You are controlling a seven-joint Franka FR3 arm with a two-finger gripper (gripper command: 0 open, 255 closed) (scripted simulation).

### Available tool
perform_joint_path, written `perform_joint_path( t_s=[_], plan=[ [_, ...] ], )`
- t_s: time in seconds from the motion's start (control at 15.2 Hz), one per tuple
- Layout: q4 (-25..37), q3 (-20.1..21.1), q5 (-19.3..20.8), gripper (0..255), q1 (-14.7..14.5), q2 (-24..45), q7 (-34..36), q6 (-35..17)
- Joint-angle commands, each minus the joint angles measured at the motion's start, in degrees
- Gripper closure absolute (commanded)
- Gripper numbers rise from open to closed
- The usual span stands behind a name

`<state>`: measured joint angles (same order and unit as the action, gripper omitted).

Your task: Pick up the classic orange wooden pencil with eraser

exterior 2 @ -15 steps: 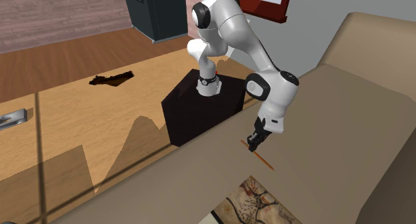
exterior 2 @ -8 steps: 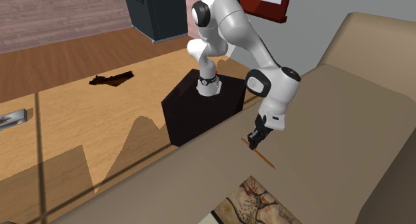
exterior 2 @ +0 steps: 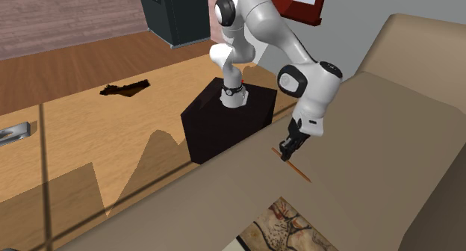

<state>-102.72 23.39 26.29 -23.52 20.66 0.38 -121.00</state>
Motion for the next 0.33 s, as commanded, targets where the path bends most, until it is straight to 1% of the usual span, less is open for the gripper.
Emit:
perform_joint_path(
  t_s=[0.0, 0.13, 0.26],
  plan=[
    [0.6, 0.2, -0.5, 255, 0.1, -0.7, -0.6, 1.1],
    [1.2, 0.4, -1.1, 255, 0.2, -1.3, -1.2, 2.3],
    [1.3, 0.4, -1.1, 255, 0.2, -1.4, -1.2, 2.4]
  ],
)
